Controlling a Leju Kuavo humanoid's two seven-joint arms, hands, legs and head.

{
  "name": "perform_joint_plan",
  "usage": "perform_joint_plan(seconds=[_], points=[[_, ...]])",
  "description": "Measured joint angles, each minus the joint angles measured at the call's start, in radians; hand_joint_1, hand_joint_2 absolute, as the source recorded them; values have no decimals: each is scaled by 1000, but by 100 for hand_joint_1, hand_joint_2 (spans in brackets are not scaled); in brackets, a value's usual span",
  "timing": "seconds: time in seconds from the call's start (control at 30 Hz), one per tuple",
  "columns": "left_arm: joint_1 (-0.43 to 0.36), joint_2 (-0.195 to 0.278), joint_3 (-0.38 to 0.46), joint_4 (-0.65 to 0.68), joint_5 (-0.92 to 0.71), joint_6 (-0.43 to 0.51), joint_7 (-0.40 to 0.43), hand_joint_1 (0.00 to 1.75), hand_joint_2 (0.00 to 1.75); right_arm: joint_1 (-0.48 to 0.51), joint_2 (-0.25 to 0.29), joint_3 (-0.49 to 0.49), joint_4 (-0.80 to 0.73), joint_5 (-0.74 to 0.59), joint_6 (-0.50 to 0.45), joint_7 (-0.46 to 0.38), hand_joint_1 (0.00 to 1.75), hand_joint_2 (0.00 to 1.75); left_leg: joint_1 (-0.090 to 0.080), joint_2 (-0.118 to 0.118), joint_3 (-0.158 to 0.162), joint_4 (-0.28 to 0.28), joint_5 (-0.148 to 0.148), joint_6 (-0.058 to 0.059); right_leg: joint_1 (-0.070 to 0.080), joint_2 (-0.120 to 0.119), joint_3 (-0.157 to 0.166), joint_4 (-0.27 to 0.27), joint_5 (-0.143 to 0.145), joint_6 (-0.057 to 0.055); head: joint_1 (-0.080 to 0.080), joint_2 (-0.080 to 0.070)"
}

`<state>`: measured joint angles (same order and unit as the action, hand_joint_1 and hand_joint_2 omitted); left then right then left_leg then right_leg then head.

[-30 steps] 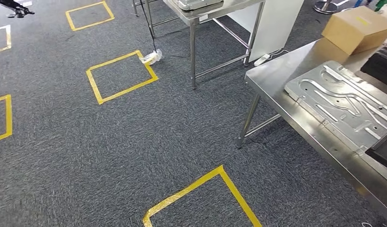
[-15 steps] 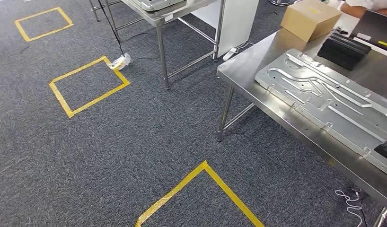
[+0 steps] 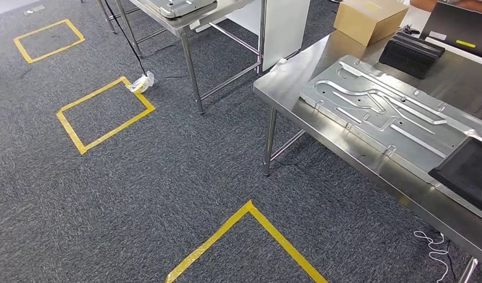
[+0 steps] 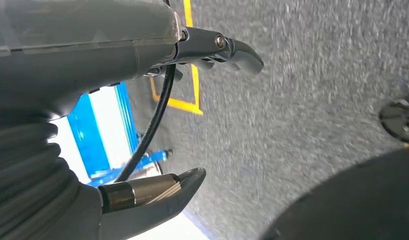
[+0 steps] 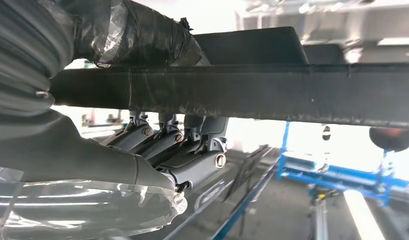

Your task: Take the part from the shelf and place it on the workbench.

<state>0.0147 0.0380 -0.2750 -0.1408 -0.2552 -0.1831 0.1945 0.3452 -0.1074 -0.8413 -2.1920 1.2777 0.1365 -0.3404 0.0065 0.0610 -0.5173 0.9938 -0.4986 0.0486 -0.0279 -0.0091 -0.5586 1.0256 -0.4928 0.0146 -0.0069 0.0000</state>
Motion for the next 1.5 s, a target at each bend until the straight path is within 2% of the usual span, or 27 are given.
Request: perform_joint_plan(seconds=[0.07,0.17,0.23,0.5,0.67,0.93,1.1,1.13,1.2,1.27,1.3,1.33,1.4,1.43,1.47,1.5], points=[[0,0,0,0,-1,0,2,0,175,8,-9,28,0,-3,2,6,175,175,2,0,0,-1,0,-10,2,-1,0,1,-1,-2,0,0],[0,0,0,0,-1,0,2,0,175,15,-18,50,0,-3,3,9,175,175,6,-1,0,-2,-1,-43,5,-3,-1,3,-2,-3,0,0],[0,-1,0,0,-2,0,2,0,175,17,-22,57,0,-3,4,10,175,175,7,-2,0,-2,-2,-52,5,-3,-1,3,-2,-3,1,0],[1,-1,0,0,-6,0,3,0,175,24,-29,72,0,-13,5,18,175,175,3,-2,-2,3,-6,-52,4,-3,0,3,-1,-2,1,0],[0,-1,0,0,-6,-4,12,0,175,45,-58,120,-13,-79,-7,96,175,175,2,-2,-3,4,-6,-51,2,-3,0,3,-1,-1,1,0],[-2,-1,0,0,-8,-13,25,0,175,41,-216,368,-19,-110,-81,313,175,175,2,-2,-3,5,-6,-51,2,-3,1,3,0,1,1,0],[-2,-1,-1,0,-13,-20,21,0,175,40,-293,500,-11,-106,-100,368,175,175,2,-2,-3,5,-6,-51,2,-3,0,3,0,1,1,0],[-2,0,-1,0,-14,-20,20,0,175,41,-305,519,-8,-106,-101,374,175,175,1,-2,-4,8,-7,-50,-2,-3,1,1,2,3,1,0],[-2,1,-2,0,-16,-21,20,0,175,43,-324,546,-4,-106,-102,384,175,175,-2,-3,-3,3,-5,-40,-7,-4,4,-11,8,11,0,0],[-4,1,-3,0,-16,-21,19,0,175,47,-341,562,-2,-111,-104,390,175,175,4,-1,16,-37,16,-20,-7,-5,9,-17,8,18,0,0],[-4,0,-4,0,-16,-21,18,0,175,48,-349,566,-2,-114,-105,392,175,175,7,0,28,-59,27,-13,-5,-3,5,-5,-2,19,0,0],[-5,-1,-4,0,-16,-21,17,0,175,50,-357,570,0,-118,-106,394,175,175,12,1,37,-75,36,-9,-5,0,-13,34,-25,20,1,0],[-4,-2,-5,0,-16,-21,15,0,175,54,-371,575,3,-127,-106,398,175,175,13,2,39,-81,38,-9,-10,6,-77,154,-79,28,2,0],[-4,-2,-5,0,-16,-21,14,0,175,57,-377,578,5,-131,-105,401,175,175,15,2,39,-80,35,-12,-15,7,-107,206,-93,35,2,0],[-3,-2,-5,0,-16,-21,13,0,175,59,-382,581,7,-134,-104,403,175,175,19,1,39,-76,32,-17,-21,7,-119,222,-85,42,2,0],[-2,-2,-5,0,-16,-21,12,0,175,61,-387,583,9,-136,-103,406,175,175,24,0,39,-69,26,-25,-28,6,-112,198,-59,51,2,0]])
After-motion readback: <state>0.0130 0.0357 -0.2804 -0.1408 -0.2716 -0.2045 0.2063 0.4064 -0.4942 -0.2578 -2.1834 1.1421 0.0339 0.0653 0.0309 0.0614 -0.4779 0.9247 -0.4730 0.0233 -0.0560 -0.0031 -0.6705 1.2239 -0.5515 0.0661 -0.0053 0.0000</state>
